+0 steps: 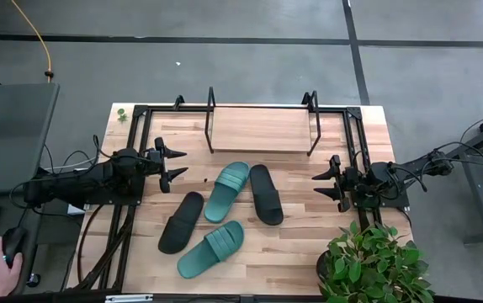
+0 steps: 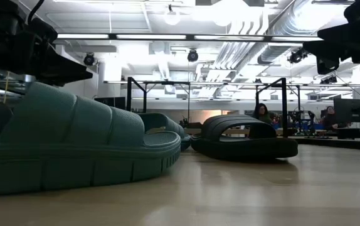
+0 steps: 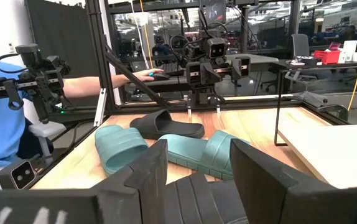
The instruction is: Pick and place slides into the shelf
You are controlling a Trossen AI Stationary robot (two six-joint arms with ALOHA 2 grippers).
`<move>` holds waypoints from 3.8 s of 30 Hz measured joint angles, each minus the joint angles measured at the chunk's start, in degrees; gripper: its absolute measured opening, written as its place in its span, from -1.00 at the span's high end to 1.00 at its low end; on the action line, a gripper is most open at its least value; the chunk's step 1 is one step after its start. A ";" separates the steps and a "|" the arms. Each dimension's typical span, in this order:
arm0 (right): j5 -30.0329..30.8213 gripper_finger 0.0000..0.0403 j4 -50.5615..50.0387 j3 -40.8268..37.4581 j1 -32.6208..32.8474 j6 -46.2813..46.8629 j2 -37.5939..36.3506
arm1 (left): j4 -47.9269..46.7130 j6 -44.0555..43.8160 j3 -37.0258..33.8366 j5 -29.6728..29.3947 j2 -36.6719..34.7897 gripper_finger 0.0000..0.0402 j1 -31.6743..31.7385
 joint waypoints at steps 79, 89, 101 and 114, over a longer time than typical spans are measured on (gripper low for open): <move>0.05 0.18 0.44 -0.02 0.01 -7.16 -0.01 | 3.02 -4.59 0.02 -0.21 -0.02 -0.19 0.01; 0.03 0.18 0.15 -0.02 0.02 -7.08 0.01 | 3.08 -7.75 0.02 -1.98 -0.02 -0.19 0.01; 0.37 0.18 0.43 -0.02 0.02 -8.86 0.01 | 6.46 -13.97 0.02 -3.77 -0.02 -0.19 -0.01; 13.20 0.18 2.58 -0.02 0.02 -13.30 0.01 | 10.06 -16.68 0.02 -10.08 -0.02 -0.19 -0.01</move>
